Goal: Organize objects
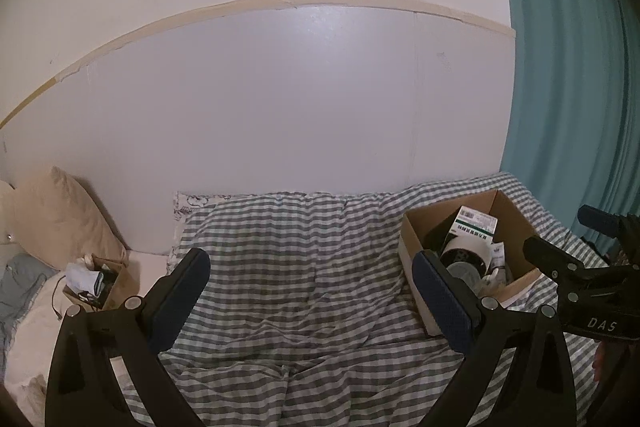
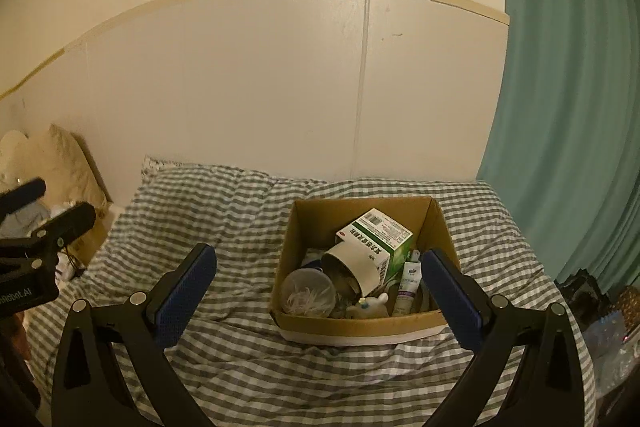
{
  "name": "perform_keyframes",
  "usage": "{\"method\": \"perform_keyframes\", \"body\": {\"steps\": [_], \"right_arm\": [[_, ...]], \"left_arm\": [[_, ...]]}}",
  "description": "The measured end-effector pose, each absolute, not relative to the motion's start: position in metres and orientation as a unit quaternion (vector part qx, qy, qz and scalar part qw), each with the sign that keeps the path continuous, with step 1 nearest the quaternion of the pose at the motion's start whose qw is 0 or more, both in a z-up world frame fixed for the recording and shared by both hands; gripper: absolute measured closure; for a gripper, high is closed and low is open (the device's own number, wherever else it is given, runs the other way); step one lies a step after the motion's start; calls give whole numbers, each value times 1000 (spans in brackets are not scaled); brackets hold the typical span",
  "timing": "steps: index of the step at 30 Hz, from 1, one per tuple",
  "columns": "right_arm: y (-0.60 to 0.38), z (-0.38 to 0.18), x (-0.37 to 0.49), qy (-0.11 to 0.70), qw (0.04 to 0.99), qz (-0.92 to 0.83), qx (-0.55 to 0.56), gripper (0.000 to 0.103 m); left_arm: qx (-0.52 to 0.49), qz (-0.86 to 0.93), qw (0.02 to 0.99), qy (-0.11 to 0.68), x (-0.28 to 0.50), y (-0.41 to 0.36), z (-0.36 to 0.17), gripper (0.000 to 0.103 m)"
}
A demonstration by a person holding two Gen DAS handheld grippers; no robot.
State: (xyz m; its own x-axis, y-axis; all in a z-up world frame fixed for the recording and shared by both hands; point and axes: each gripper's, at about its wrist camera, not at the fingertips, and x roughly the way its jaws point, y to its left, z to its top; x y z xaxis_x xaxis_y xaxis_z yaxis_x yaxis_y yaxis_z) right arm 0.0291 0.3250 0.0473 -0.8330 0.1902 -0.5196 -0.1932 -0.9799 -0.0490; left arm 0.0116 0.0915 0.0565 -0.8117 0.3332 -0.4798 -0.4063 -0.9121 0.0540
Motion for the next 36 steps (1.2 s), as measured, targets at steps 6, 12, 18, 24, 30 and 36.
{"method": "perform_keyframes", "body": {"steps": [6,12,18,24,30,36], "right_arm": [[326,44,30,5,101,956,-276,0],[323,46,30,0,99,956,-275,0],[322,44,30,-3,101,955,-278,0],[323,42,28,-4,101,954,-282,0],[321,41,28,-5,101,953,-285,0],[321,39,28,-6,102,952,-288,0]], "left_arm": [[-244,947,195,73,11,89,55,0],[-246,946,197,74,13,89,54,0],[-246,946,196,78,13,89,53,0],[-249,946,195,76,11,87,53,0],[-251,945,195,73,11,86,52,0],[-250,945,196,78,11,88,52,0]]}}
